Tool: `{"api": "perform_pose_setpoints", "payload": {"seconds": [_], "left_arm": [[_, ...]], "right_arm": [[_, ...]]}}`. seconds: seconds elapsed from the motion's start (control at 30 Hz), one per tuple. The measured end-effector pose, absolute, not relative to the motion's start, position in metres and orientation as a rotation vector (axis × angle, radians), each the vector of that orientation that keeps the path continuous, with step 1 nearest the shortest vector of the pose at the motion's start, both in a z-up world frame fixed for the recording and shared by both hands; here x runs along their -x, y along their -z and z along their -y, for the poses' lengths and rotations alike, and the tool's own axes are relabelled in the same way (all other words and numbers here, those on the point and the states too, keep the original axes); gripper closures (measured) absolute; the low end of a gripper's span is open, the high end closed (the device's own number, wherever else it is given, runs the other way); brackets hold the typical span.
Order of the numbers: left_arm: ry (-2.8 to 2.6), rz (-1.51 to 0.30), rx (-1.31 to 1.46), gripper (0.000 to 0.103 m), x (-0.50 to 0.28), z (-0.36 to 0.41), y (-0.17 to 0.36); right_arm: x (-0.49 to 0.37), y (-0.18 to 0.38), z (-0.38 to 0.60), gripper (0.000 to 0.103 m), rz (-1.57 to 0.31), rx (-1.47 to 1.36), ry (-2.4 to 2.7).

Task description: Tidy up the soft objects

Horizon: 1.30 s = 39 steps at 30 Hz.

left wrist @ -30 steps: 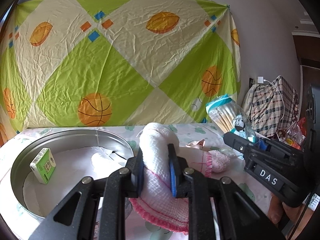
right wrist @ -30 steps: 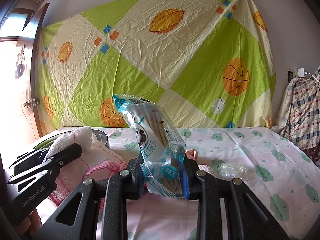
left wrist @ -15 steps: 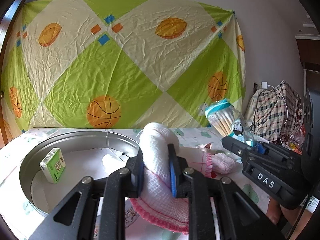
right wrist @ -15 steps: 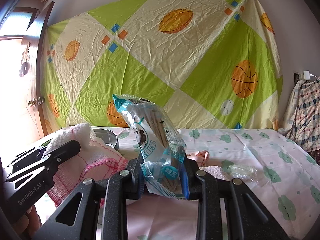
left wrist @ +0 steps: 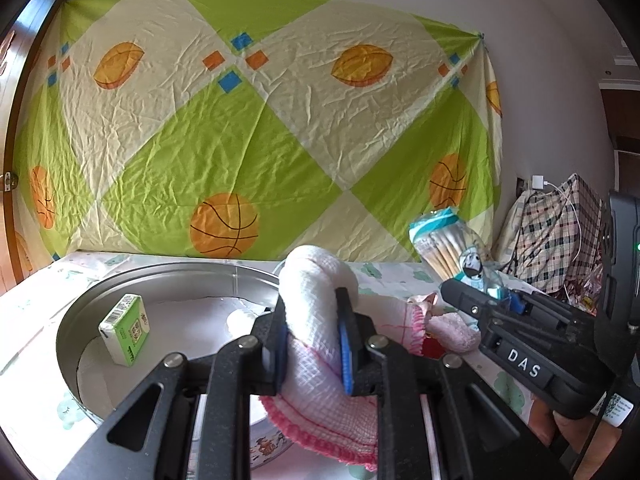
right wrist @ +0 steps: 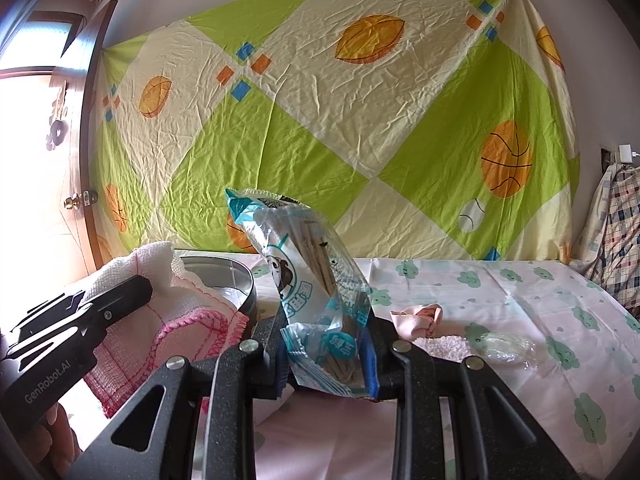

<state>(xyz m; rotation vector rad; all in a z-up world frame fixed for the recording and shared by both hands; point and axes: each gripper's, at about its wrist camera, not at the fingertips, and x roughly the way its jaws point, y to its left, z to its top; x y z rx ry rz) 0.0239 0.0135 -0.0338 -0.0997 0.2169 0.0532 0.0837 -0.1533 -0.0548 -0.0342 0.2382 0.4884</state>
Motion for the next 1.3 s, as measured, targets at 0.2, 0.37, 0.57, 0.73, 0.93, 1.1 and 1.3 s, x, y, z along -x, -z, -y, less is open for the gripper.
{"api": "perform_pose_setpoints", "payload": {"seconds": [0.2,0.37,0.57,0.73,0.93,1.1,1.3], "left_arm": [[-0.063,-0.209,0.096,0.084,-0.020,-0.018,0.033],[-0.061,-0.195,0.093,0.084,-0.017,-0.019,0.033],[-0.073,-0.190,0.104,0.084,-0.015,-0.023,0.032],[-0.081,-0.186,0.111,0.084,-0.013,-0.027,0.032],[-0.082,-0.173,0.108,0.084,-0.011,-0.031,0.031],[-0.073,-0.181,0.128,0.086,-0.010,-0.035,0.032],[-0.075,-0.187,0.147,0.086,-0.012,-0.043,0.032]], "right_arm": [[-0.083,0.055,0.147,0.072,-0.236,0.036,-0.501],[-0.082,0.055,0.146,0.072,-0.234,0.035,-0.504],[-0.082,0.054,0.142,0.072,-0.232,0.035,-0.511],[-0.081,0.054,0.137,0.072,-0.230,0.038,-0.519],[-0.081,0.054,0.132,0.072,-0.228,0.042,-0.526],[-0.081,0.054,0.127,0.072,-0.225,0.050,-0.534],[-0.081,0.054,0.123,0.072,-0.225,0.055,-0.541]]}}
